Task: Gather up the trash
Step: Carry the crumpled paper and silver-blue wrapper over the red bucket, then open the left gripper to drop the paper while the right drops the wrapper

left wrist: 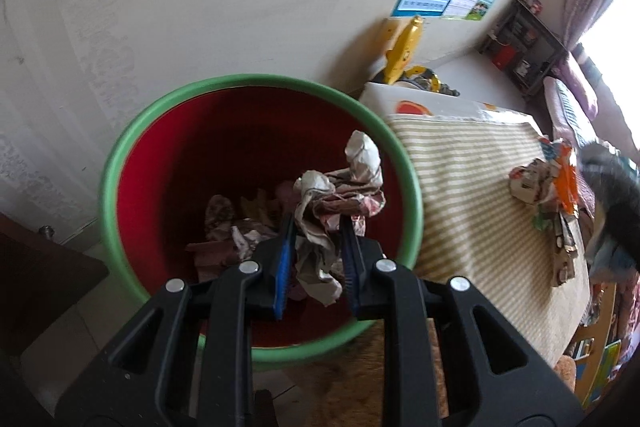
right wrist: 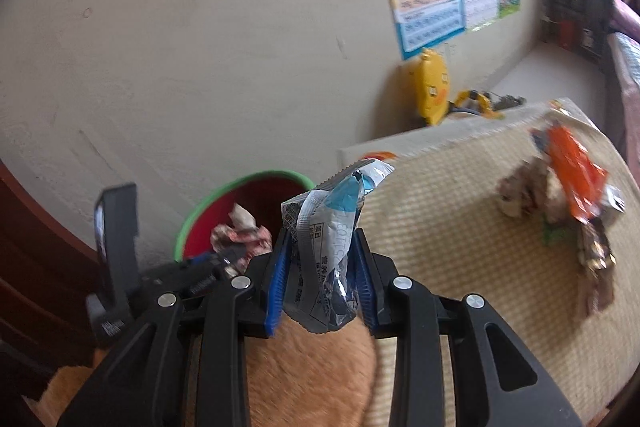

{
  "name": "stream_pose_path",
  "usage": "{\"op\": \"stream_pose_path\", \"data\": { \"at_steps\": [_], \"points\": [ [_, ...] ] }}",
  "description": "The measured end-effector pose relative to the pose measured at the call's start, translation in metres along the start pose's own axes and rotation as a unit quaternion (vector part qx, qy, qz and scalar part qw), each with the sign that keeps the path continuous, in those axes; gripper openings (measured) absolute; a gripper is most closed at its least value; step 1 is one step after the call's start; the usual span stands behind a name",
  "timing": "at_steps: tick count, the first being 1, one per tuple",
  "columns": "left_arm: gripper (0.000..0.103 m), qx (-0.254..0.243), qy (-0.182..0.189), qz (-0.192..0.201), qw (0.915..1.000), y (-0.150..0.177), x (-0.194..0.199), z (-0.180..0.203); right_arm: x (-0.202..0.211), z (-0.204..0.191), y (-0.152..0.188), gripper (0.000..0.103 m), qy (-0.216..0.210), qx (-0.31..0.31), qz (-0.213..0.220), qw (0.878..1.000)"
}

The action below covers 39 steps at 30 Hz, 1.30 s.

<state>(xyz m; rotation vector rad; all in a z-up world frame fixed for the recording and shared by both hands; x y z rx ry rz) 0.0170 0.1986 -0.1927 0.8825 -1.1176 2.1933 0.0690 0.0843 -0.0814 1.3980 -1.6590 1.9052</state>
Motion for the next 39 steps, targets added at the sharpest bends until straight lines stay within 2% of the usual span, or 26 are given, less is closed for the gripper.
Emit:
{"op": "stream_pose_path", "data": {
  "at_steps": [4,9,19,24,25,26,27,28,30,32,39],
  "points": [
    [0.022,0.005,-0.009,0.002,0.9999,0.000,0.003,-0.012,-0.016,-0.024,-0.007,0.030,-0.024,0.011,-0.016,1.000],
    [0.021,0.016,-0.016,0.000,0.9997,0.002,0.002,-0.025,-0.031,-0.040,-0.009,0.030,-0.023,0.021,-0.023,0.999],
    [0.022,0.026,-0.017,-0.004,0.9995,0.003,-0.005,-0.032,-0.046,-0.042,-0.010,0.030,-0.021,0.028,-0.034,0.999],
    [0.022,0.030,-0.022,-0.004,0.9993,0.003,-0.007,-0.034,-0.046,-0.048,-0.009,0.034,-0.031,0.028,-0.039,0.998],
    [0.026,0.032,-0.025,-0.004,0.9992,0.003,-0.009,-0.034,-0.047,-0.049,-0.008,0.039,-0.034,0.029,-0.041,0.998],
    [0.038,0.035,-0.028,-0.003,0.9990,0.003,-0.009,-0.036,-0.048,-0.049,-0.008,0.047,-0.034,0.030,-0.042,0.998],
    [0.044,0.040,-0.028,-0.001,0.9988,0.004,-0.009,-0.038,-0.048,-0.050,-0.008,0.051,-0.034,0.030,-0.041,0.998],
    [0.048,0.045,-0.028,0.003,0.9986,0.004,-0.008,-0.039,-0.048,-0.050,-0.008,0.055,-0.033,0.032,-0.039,0.998],
    [0.048,0.048,-0.028,0.003,0.9985,0.004,-0.008,-0.041,-0.047,-0.052,-0.007,0.056,-0.031,0.041,-0.037,0.998],
    [0.062,0.046,-0.032,-0.001,0.9984,0.005,-0.009,-0.042,-0.048,-0.053,-0.007,0.072,-0.028,0.049,-0.040,0.998],
    [0.064,0.042,-0.026,0.002,0.9988,0.003,-0.007,-0.036,-0.038,-0.040,-0.004,0.074,-0.016,0.045,-0.030,0.998]
  ]
}}
Point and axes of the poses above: each gripper's, at about its wrist camera, not at the fingertips, and x roughly against the way its jaws point, z to its right, y to its underside, the point moved 8 cm from there along -x, roughly the way its jaws point, and after that the axes turned 15 degrees about y, right-handed, at the moved point
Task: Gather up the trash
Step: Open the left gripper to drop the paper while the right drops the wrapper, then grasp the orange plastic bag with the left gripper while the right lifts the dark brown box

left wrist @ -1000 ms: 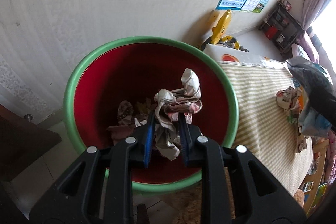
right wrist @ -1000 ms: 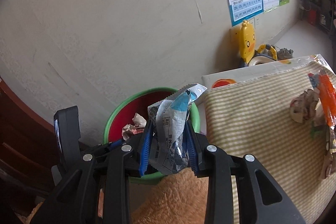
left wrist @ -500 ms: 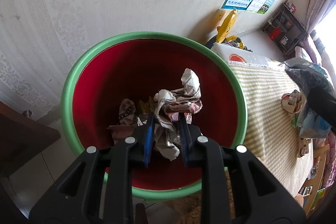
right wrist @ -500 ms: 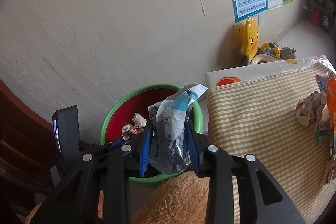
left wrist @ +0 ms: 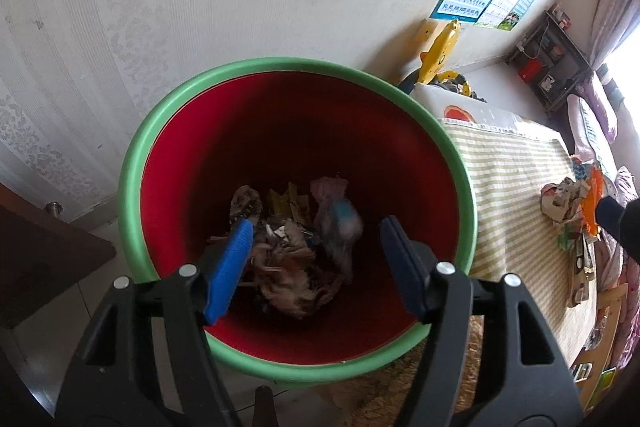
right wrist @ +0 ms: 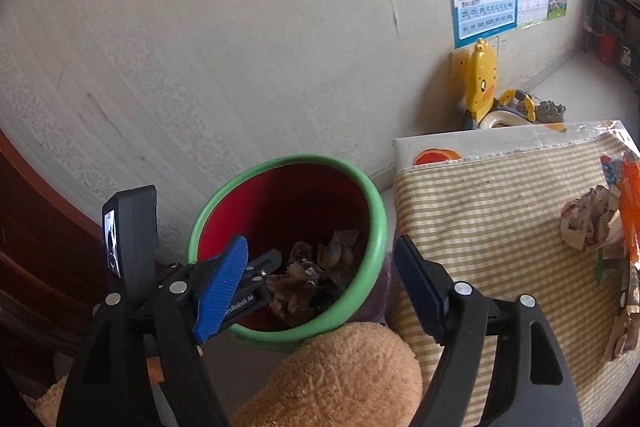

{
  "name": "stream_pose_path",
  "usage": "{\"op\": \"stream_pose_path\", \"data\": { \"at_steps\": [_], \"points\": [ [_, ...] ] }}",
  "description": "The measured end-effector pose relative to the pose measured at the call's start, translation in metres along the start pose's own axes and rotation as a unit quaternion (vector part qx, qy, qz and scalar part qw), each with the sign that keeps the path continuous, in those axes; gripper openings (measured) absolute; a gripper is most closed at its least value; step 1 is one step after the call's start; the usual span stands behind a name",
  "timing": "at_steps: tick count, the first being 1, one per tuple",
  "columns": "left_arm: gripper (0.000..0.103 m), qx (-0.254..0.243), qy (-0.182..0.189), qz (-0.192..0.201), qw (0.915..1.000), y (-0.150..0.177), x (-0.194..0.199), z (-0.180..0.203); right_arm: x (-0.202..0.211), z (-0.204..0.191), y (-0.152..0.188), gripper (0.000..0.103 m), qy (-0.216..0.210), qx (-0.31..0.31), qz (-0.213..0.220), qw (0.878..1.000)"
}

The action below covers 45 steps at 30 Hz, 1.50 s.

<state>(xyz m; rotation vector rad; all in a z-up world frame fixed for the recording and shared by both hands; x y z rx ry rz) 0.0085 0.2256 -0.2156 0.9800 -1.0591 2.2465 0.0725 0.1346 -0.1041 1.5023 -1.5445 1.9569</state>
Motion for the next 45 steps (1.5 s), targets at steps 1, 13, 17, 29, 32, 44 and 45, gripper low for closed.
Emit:
{"op": "stream_pose_path", "data": {
  "at_steps": [1,13,17,29,32,44,45],
  "points": [
    [0.064,-0.001,0.001,0.001,1.0000,0.000,0.000,0.001,0.002,0.008,0.002,0.074,0.001,-0.010,-0.001,1.000],
    [0.064,-0.023,-0.002,-0.005,0.9997,0.001,0.000,0.017,0.009,0.226,0.034,0.074,0.186,-0.185,-0.001,0.965],
    [0.064,-0.041,0.001,-0.009,0.9991,0.001,-0.002,0.033,0.002,0.307,0.067,0.076,0.257,-0.234,-0.043,0.937],
    [0.064,-0.135,0.030,-0.033,0.9899,0.015,-0.013,0.122,-0.021,0.344,0.120,0.042,0.196,-0.269,-0.094,0.938],
    [0.064,-0.165,0.048,-0.042,0.9843,0.019,-0.021,0.155,0.006,0.330,0.137,0.042,0.175,-0.269,-0.076,0.944],
    [0.064,-0.213,0.161,-0.085,0.9600,0.031,-0.082,0.321,0.059,0.320,0.199,0.043,0.173,-0.308,-0.041,0.934],
    [0.064,-0.211,0.170,-0.087,0.9586,0.031,-0.089,0.335,0.060,0.318,0.200,0.044,0.173,-0.305,-0.037,0.936]
  ]
}}
Point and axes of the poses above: each gripper's, at about its wrist camera, not at the fingertips, and x roughly against the way its jaws point, z to its right, y to its underside, the point moved 8 cm from there along -x, roughly the way its jaws point, and after that the axes turned 15 degrees about y, right-handed, at the moved point
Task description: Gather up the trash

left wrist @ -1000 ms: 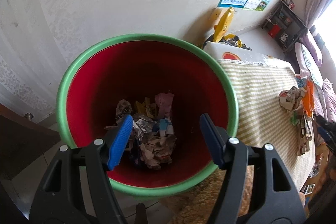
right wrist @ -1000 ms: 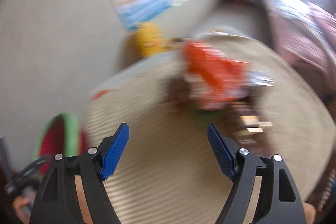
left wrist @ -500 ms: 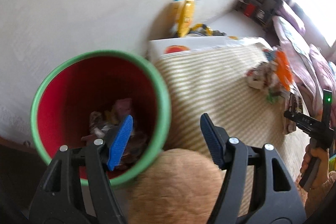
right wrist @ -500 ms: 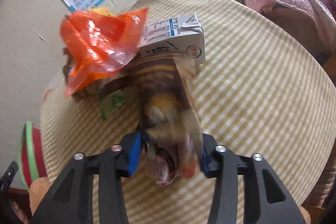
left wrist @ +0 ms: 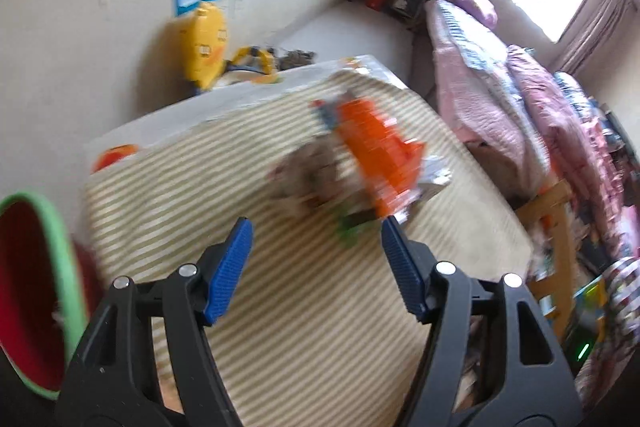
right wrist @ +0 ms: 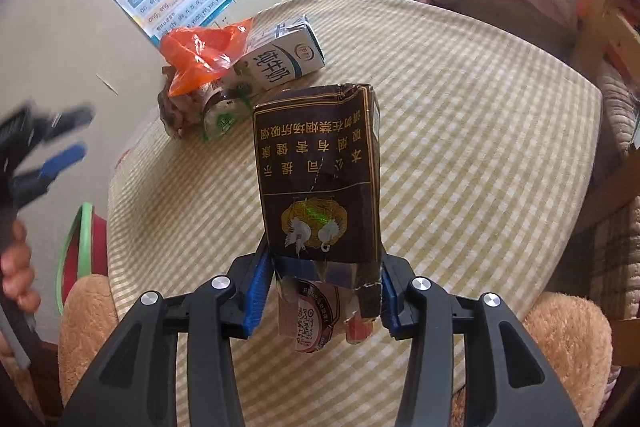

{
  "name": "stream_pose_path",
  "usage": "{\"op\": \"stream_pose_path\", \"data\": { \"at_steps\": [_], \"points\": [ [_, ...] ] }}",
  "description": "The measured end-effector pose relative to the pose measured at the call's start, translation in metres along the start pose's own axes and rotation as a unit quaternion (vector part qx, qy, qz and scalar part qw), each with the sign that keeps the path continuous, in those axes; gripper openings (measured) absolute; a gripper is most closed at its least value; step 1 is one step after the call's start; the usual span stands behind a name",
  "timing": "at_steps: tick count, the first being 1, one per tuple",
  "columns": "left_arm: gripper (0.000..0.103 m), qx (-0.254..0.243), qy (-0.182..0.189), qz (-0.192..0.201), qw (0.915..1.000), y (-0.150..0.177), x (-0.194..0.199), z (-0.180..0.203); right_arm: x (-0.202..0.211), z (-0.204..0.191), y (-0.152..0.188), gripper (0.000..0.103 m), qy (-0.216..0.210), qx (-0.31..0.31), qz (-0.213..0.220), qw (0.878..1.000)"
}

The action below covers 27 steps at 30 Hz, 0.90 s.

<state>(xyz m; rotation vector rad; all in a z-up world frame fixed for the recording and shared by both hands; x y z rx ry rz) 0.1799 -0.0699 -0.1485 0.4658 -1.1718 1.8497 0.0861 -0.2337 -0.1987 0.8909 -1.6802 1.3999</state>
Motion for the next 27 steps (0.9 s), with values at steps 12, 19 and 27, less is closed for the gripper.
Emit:
{"op": "stream_pose_path", "data": {
  "at_steps": [12,19,27],
  "points": [
    [0.065,0.100,0.003,-0.026,0.9946,-0.027,-0.091,0.010,0.001,0.002,-0.002,0.046,-0.048,0.005,0.005,0.999],
    [0.038,0.146,0.000,-0.035,0.9887,-0.026,-0.103,0.000,-0.004,0.005,-0.002,0.047,-0.057,-0.004,-0.006,0.998],
    [0.033,0.131,0.019,-0.023,0.9909,-0.017,-0.071,0.005,-0.009,0.008,-0.002,0.061,-0.046,-0.011,-0.010,0.999]
  ]
}}
Point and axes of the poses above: each gripper's, at about its wrist camera, not at the fingertips, and x roughly against the way its jaws point, z to its right, y to its underside, the point moved 8 cm from there along -x, roughly the way its jaws point, and after that the axes turned 15 degrees about y, right-handed, at the moved point
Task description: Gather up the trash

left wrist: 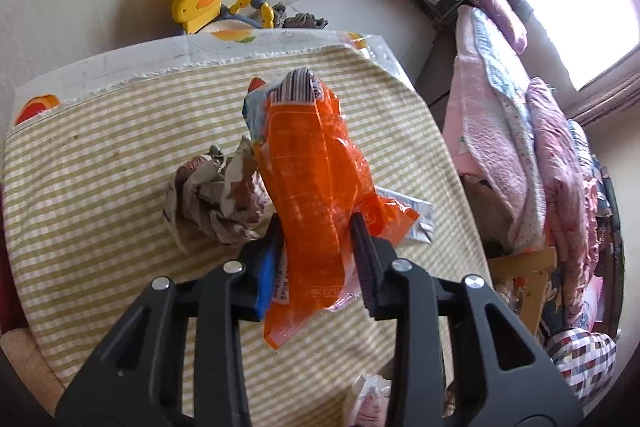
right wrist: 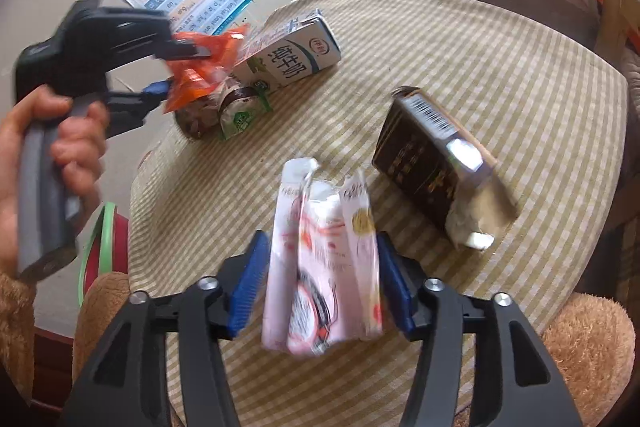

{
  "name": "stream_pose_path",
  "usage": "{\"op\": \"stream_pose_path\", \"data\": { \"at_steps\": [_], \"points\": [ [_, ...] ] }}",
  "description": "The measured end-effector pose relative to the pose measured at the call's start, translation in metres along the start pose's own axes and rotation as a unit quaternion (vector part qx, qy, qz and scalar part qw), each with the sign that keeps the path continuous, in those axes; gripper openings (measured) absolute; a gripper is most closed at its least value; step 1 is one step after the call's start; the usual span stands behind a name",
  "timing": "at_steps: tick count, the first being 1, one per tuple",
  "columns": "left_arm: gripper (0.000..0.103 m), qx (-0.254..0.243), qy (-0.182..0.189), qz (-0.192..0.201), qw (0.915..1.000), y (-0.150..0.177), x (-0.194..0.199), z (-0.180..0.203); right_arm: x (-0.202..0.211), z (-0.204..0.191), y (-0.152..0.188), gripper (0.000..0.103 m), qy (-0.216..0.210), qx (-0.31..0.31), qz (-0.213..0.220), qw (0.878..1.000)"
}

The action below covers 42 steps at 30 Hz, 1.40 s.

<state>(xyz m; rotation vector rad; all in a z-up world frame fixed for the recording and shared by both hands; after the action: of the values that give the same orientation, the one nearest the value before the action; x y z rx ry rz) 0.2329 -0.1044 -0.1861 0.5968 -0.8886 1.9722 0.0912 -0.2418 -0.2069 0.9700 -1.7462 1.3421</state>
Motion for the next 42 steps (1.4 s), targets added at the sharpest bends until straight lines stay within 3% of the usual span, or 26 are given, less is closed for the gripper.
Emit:
{"op": "stream_pose_path", "data": {
  "at_steps": [6,10,18,21,23,27,28,31,36,42],
  "points": [
    [0.033,-0.094,-0.004,0.007,0.9956,0.020,0.048,0.018,0.000,0.001,0.000,0.062,0.006,0.001,0.004,1.000],
    [0.033,-0.147,-0.028,-0.024,0.9884,0.056,0.066,0.008,0.002,-0.001,0.001,0.062,0.012,0.007,0.008,1.000],
    [0.034,-0.112,-0.045,-0.103,0.9874,0.116,0.046,-0.046,-0.001,0.001,0.004,0.062,0.026,0.010,0.001,1.000],
    [0.038,-0.091,-0.049,-0.109,0.9886,0.122,0.034,-0.057,0.001,0.000,0.005,0.062,0.029,0.014,0.002,0.999],
    [0.049,-0.081,-0.048,-0.108,0.9896,0.123,0.029,-0.060,0.001,-0.001,0.006,0.062,0.030,0.013,0.001,0.999],
    [0.047,-0.054,-0.038,-0.110,0.9917,0.125,0.019,-0.065,-0.001,-0.001,0.008,0.062,0.033,0.014,-0.004,0.999],
    [0.040,-0.046,-0.033,-0.110,0.9924,0.126,0.019,-0.065,-0.001,-0.001,0.008,0.062,0.034,0.016,-0.005,0.999],
    [0.035,-0.051,-0.034,-0.094,0.9936,0.127,0.028,-0.062,-0.003,-0.003,0.010,0.062,0.036,0.019,-0.008,0.999],
    [0.035,-0.099,-0.050,-0.042,0.9930,0.112,0.064,-0.047,-0.006,-0.005,0.011,0.062,0.043,0.026,-0.011,0.999],
    [0.035,-0.160,-0.072,0.029,0.9841,0.092,0.110,-0.020,-0.010,-0.008,0.013,0.062,0.057,0.034,-0.014,0.998]
  ]
}}
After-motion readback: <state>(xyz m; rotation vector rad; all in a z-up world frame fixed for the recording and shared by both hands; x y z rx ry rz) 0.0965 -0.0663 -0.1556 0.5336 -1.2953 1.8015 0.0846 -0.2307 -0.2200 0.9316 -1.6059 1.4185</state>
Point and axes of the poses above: each gripper's, at about its wrist camera, not at the fingertips, and x roughly against the way its jaws point, z to its right, y to its underside, the point moved 8 cm from there along -x, roughly the way its jaws point, and after that the axes turned 15 degrees about y, right-handed, at the moved point
